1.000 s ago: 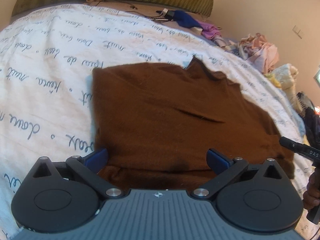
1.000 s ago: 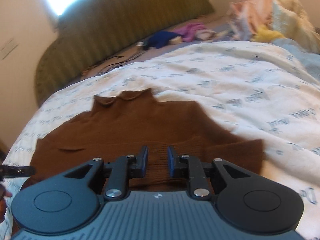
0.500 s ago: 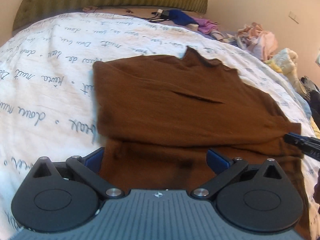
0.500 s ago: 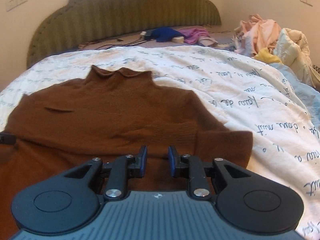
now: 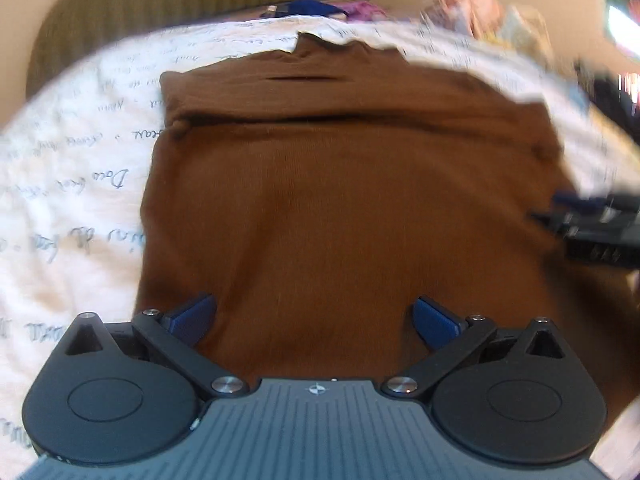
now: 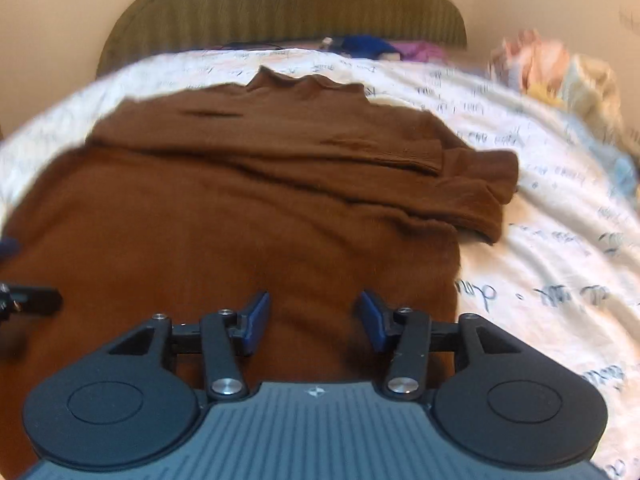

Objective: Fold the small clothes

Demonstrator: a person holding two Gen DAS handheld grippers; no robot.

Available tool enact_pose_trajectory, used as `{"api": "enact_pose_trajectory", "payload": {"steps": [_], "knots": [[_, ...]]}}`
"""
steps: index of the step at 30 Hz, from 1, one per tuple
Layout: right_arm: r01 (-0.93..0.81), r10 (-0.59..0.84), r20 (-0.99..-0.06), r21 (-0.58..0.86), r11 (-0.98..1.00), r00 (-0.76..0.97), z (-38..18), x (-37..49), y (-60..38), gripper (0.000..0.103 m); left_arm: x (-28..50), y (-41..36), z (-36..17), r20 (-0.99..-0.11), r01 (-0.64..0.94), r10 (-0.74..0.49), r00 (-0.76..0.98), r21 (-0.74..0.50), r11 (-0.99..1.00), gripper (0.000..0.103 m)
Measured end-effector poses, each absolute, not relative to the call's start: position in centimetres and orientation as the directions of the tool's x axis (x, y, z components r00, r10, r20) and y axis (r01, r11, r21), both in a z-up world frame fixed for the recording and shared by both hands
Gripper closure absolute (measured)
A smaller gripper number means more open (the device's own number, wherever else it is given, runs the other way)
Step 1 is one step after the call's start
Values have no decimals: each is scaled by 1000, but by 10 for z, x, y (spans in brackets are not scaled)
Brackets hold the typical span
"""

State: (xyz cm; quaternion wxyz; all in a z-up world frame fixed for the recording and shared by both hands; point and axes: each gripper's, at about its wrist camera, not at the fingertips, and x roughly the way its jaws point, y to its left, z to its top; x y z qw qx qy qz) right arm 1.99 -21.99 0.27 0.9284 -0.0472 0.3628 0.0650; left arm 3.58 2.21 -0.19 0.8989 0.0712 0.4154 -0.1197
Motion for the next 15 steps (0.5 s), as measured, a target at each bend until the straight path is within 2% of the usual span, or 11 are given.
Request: {"api": "enact_pose_trajectory", "payload": {"steps": [2, 4, 6, 9, 12, 15], "knots": [[-157, 44, -656, -115, 981, 754, -1, 6, -221, 29, 28, 31, -2, -768, 274, -162, 620, 18, 962, 0], [-129, 39, -663, -88, 988, 748, -1, -4, -236, 27, 22, 38, 0, -775, 262, -167, 609, -2, 965, 0], [-120, 48, -674, -61, 991, 738, -1, -9, -248, 21, 9, 39, 0, -778, 254, -128, 615, 41, 966, 0], [-77, 59, -687, 4, 997, 724, 12, -22, -255, 21, -9, 45, 7, -775, 247, -150, 613, 8, 969, 0], [-122, 114, -634, 31, 992, 765, 23, -46, -243, 21, -19, 44, 19, -756, 260, -232, 612, -85, 962, 0], [-168, 166, -623, 56, 984, 764, 23, -56, -221, 21, -23, 27, 19, -760, 276, -229, 608, -68, 959, 0]]}}
